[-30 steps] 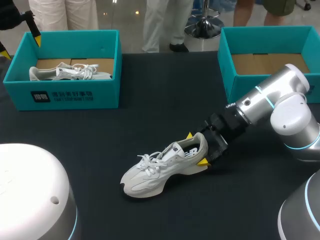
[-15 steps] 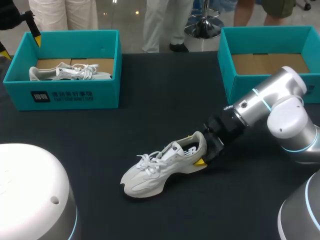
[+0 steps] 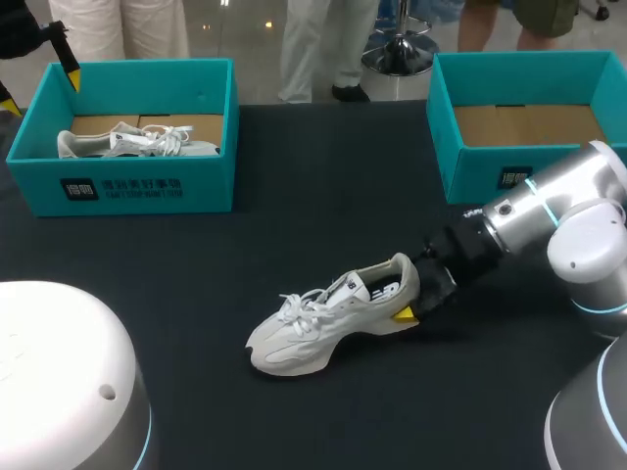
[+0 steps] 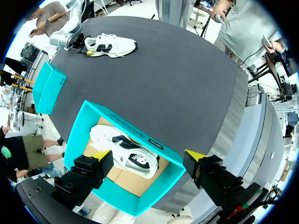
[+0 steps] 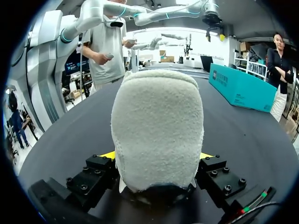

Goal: Take the shoe out of the shoebox, open the shoe tongue, remove and reinsert the insole, then place the shoe into the shoebox

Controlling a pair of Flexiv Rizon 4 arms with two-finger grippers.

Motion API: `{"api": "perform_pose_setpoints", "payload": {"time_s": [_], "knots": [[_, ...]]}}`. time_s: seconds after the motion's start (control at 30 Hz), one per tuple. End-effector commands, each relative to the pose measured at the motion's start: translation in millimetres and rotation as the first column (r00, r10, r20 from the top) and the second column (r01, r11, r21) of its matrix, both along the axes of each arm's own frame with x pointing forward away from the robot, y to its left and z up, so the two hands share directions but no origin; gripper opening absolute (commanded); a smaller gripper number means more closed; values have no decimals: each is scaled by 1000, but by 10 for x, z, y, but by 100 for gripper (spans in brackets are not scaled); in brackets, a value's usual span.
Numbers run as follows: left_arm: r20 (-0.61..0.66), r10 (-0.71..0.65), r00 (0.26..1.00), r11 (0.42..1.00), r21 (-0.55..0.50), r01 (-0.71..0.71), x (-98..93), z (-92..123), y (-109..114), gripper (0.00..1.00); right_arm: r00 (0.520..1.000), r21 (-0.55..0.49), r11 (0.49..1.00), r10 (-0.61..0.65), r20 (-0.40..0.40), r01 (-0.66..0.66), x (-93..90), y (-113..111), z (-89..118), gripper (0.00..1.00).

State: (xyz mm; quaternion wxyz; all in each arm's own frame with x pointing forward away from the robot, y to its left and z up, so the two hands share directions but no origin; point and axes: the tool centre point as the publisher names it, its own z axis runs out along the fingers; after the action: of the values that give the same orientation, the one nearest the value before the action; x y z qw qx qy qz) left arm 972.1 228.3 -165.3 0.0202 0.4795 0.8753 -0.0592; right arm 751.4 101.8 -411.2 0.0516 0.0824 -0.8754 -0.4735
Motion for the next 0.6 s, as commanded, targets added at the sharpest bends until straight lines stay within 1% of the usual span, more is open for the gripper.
{"api": "perform_pose_setpoints", "payload": {"time_s": [0.03, 0.2, 0.3, 0.6], "knots": [[2, -1, 1000, 1000, 2, 1, -10, 1, 5, 100, 997, 2, 998, -67, 34, 67, -116, -132, 51, 0], [2, -1, 1000, 1000, 2, 1, -10, 1, 5, 100, 984, 2, 986, -169, 63, 169, -141, -319, 83, 0], [2, -1, 1000, 1000, 2, 1, -10, 1, 5, 100, 977, -8, 979, -203, 70, 204, -142, -408, 85, 0], [2, -1, 1000, 1000, 2, 1, -10, 1, 5, 100, 966, -11, 968, -250, 71, 252, -145, -515, 46, 0]]}}
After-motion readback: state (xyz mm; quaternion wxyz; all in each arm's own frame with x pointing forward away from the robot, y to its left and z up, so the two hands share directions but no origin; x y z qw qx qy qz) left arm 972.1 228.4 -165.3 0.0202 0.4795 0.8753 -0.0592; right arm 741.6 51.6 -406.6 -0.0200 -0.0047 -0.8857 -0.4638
